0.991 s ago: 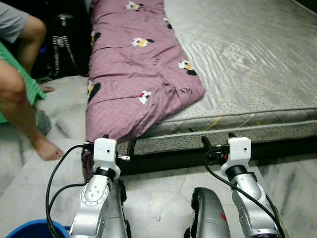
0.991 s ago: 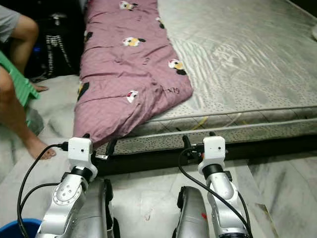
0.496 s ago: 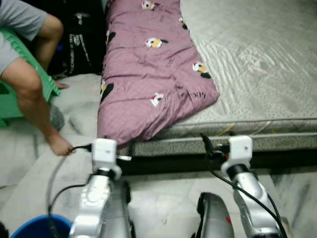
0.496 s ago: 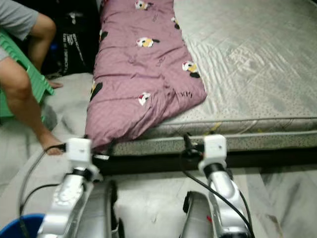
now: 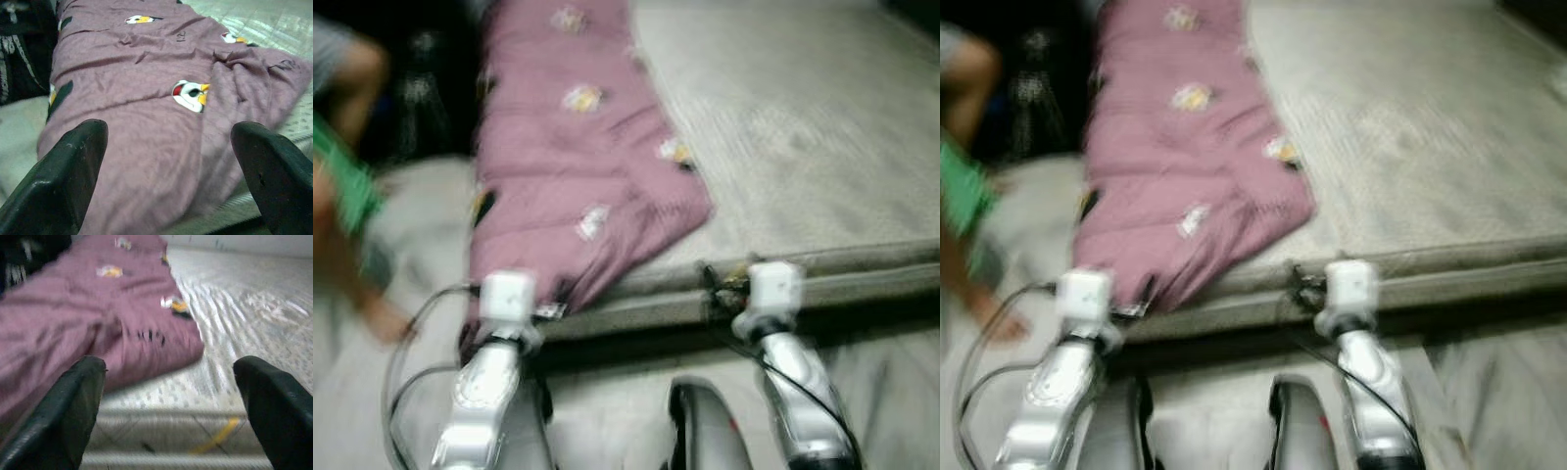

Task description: Clean up the room

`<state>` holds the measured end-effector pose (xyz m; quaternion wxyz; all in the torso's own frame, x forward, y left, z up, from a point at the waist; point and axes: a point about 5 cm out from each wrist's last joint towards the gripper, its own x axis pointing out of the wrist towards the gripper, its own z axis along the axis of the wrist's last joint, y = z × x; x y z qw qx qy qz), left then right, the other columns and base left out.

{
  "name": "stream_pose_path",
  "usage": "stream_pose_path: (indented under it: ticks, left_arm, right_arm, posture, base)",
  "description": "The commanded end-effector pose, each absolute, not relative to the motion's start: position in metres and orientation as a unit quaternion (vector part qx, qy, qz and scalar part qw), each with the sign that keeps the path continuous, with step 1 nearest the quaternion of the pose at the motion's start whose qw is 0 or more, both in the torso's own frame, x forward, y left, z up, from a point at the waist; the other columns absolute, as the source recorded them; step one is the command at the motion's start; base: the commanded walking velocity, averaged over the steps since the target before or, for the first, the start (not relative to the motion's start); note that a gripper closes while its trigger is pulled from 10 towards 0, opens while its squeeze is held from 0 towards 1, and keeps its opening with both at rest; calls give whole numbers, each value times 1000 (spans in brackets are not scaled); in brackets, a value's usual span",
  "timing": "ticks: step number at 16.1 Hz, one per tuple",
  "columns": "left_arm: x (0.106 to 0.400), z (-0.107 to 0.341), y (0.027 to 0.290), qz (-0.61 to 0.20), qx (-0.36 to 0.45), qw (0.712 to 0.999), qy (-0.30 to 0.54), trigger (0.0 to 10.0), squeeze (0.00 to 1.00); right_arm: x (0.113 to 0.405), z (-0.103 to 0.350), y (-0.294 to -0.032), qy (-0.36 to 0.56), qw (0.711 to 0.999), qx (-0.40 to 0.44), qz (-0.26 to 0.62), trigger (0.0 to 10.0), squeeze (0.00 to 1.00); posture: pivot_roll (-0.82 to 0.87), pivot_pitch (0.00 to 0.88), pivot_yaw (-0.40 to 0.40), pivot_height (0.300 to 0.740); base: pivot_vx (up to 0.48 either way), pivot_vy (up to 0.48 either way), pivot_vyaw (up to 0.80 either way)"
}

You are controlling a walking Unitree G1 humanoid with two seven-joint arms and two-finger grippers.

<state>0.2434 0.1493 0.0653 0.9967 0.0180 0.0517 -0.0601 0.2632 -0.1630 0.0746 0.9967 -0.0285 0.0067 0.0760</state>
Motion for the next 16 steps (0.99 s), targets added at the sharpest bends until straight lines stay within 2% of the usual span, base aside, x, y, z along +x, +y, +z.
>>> stream_pose_path:
  ticks: [1, 5, 9, 11, 15, 16]
  left_arm:
    - [245, 68, 134, -81, 6, 996, 46, 10000, 0]
    - [245, 67, 134, -81, 6, 996, 49, 10000, 0]
    - [243, 65, 136, -68, 13, 996, 55, 10000, 0]
    - [238, 67, 140, -63, 16, 996, 56, 10000, 0]
    - [209, 72, 165, -24, 47, 996, 72, 10000, 0]
    - [200, 72, 174, -8, 60, 995, 81, 10000, 0]
  right_arm:
    - [257, 67, -181, 28, 997, -42, 50, 10000, 0]
    - [257, 65, -182, 31, 997, -45, 50, 10000, 0]
    - [258, 63, -181, 36, 996, -50, 57, 10000, 0]
    - [261, 64, -178, 40, 995, -51, 71, 10000, 0]
    - [281, 62, -152, 54, 987, -48, 142, 10000, 0]
    - [294, 68, -130, 48, 983, -25, 174, 10000, 0]
  posture:
    - [-24, 56, -4, 567]
    - [-22, 57, -7, 567]
    - [-8, 70, -11, 567]
    - [13, 114, -16, 567]
    - [95, 225, -12, 567]
    - [123, 241, -10, 567]
  base:
    - [319, 0, 0]
    - [312, 0, 0]
    - [0, 0, 0]
    - [0, 0, 0]
    - [0, 0, 0]
    - [0, 0, 0]
